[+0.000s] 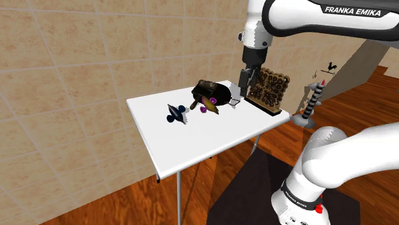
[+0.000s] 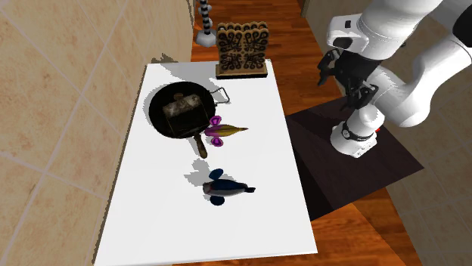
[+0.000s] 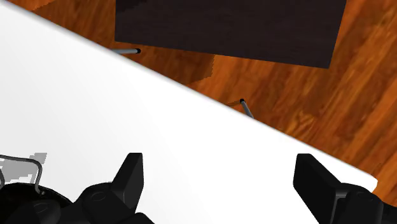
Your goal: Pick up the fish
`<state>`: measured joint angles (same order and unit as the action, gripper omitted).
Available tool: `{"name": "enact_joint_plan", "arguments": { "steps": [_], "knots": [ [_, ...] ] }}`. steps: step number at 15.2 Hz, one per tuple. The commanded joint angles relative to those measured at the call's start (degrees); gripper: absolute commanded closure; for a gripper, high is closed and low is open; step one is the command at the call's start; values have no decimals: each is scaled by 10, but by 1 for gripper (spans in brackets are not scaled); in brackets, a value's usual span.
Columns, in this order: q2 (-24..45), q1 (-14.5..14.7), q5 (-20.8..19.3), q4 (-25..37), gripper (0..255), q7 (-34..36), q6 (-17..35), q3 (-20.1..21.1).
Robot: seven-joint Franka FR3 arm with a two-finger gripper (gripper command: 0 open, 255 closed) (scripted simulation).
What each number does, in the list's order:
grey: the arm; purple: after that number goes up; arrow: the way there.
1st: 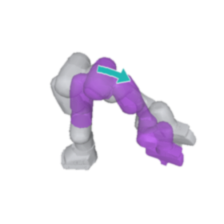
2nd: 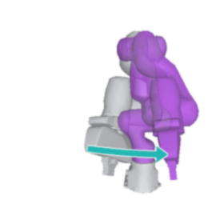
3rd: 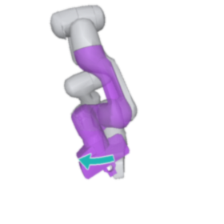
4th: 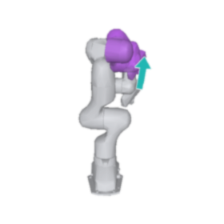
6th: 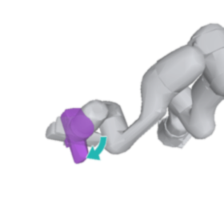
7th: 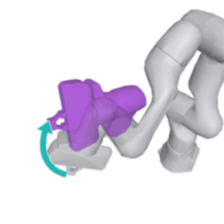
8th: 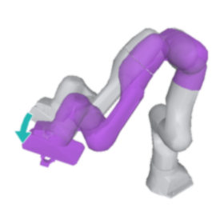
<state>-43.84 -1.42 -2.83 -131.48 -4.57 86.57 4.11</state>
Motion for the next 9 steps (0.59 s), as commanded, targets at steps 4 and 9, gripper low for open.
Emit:
{"name": "enact_joint_plan", "arguments": {
  "steps": [4,9],
  "knots": [
    [45,-9,0,7,0,-28,39,-36],
    [131,-20,13,33,0,-77,97,-93]
  ]
}}
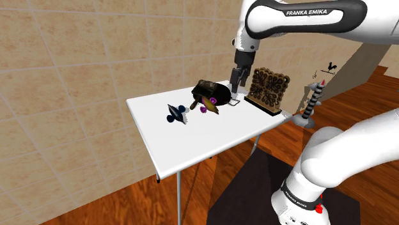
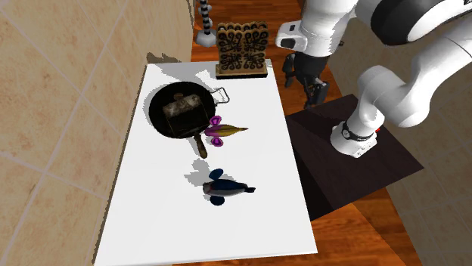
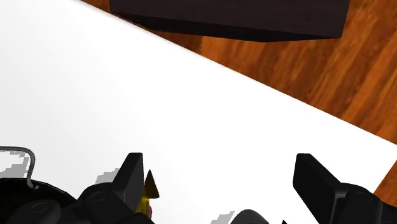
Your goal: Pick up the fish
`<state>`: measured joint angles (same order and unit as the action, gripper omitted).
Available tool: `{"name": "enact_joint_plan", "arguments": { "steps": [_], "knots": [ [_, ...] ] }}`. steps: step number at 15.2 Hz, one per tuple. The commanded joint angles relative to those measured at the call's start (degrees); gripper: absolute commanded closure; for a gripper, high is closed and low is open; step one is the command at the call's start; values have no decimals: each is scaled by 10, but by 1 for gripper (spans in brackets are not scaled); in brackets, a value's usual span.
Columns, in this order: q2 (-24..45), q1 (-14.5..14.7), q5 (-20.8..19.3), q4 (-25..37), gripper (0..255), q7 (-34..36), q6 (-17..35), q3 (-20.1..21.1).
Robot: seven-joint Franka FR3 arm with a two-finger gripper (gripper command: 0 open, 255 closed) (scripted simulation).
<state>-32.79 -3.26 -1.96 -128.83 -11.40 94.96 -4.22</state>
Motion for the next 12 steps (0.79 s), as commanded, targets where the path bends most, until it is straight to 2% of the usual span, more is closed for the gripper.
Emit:
{"name": "enact_joint_plan", "arguments": {
  "steps": [1,6,12],
  "knots": [
    [39,-2,9,14,0,-19,24,-21],
    [140,-8,44,63,0,-77,65,-74],
    [277,-17,115,148,0,-155,89,-125]
  ]
}}
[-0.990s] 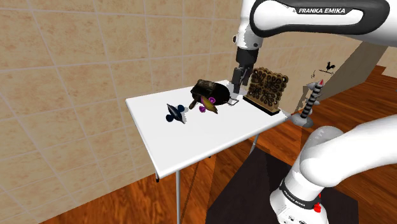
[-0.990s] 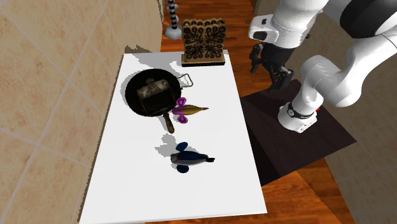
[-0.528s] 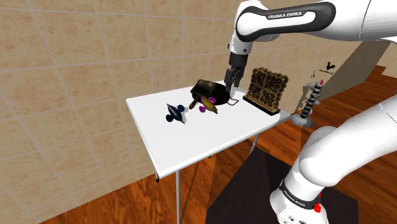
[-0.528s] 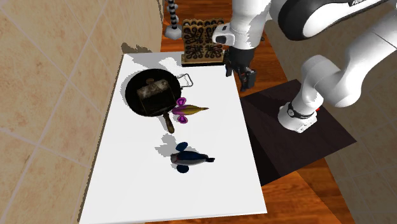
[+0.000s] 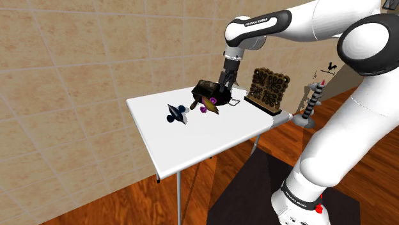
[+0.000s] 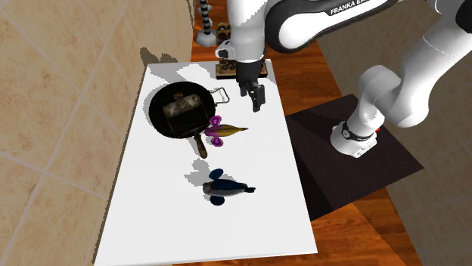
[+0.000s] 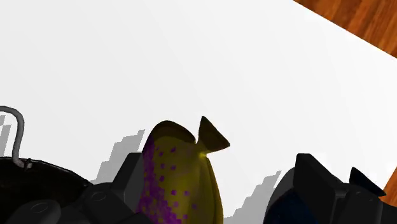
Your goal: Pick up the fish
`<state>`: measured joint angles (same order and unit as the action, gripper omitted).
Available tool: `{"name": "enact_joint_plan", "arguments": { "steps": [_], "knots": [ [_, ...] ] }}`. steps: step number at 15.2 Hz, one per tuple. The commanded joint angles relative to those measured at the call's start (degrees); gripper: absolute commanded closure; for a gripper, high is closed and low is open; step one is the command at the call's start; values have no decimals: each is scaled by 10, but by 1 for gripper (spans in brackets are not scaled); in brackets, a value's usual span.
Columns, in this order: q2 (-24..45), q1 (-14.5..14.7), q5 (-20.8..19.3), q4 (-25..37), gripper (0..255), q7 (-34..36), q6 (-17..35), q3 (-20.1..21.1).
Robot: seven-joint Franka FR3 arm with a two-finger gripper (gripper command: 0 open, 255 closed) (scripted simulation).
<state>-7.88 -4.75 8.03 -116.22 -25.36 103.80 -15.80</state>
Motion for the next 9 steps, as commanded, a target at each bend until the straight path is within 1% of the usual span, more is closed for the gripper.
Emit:
{"name": "enact_joint_plan", "arguments": {
  "steps": [1,5,9],
  "knots": [
    [52,-6,29,39,0,-29,1,-15],
    [152,-25,90,116,0,-80,-8,-33],
    [257,-58,151,210,0,-120,-31,-36]
  ]
}}
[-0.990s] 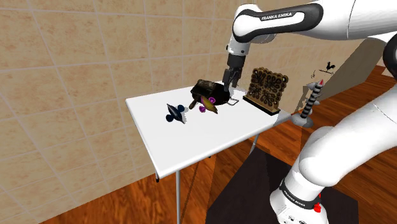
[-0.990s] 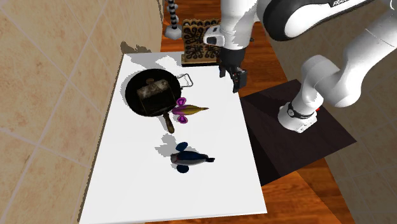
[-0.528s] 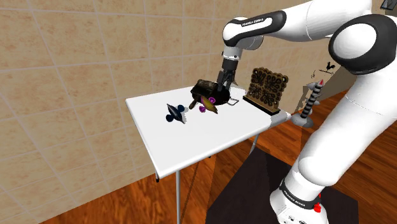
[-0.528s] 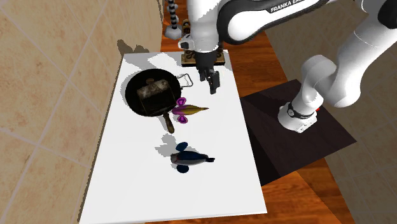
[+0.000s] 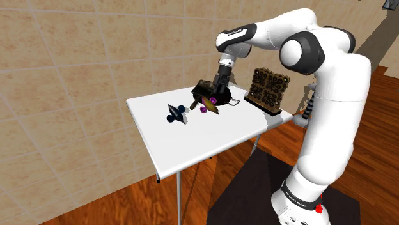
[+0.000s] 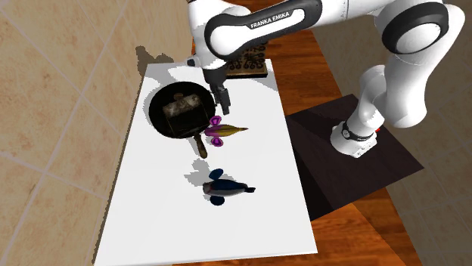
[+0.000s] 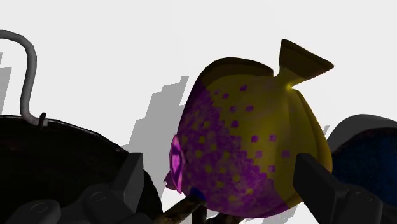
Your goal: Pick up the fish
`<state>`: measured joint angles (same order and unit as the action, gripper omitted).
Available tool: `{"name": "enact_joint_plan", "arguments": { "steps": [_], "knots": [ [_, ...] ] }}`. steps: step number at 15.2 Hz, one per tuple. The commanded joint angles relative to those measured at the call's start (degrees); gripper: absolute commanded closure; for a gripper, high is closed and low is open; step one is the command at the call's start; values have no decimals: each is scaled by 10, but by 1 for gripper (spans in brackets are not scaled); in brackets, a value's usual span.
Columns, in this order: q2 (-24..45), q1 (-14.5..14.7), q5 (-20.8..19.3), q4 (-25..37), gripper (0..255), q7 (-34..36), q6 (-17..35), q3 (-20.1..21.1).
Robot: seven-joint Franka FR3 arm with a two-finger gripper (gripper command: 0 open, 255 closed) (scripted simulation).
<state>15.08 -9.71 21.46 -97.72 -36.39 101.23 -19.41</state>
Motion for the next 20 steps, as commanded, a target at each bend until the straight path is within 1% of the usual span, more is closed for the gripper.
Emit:
{"name": "enact_joint_plan", "arguments": {
  "steps": [1,2,9,11,12,20],
  "knots": [
    [55,-18,31,51,0,-17,-13,2],
    [65,-22,36,62,0,-19,-17,3],
    [83,-22,46,29,0,-37,29,7],
    [83,-22,46,29,0,-37,29,7],
    [82,-21,46,28,255,-37,30,7],
    [82,-22,46,28,255,-37,29,7]
  ]
}}
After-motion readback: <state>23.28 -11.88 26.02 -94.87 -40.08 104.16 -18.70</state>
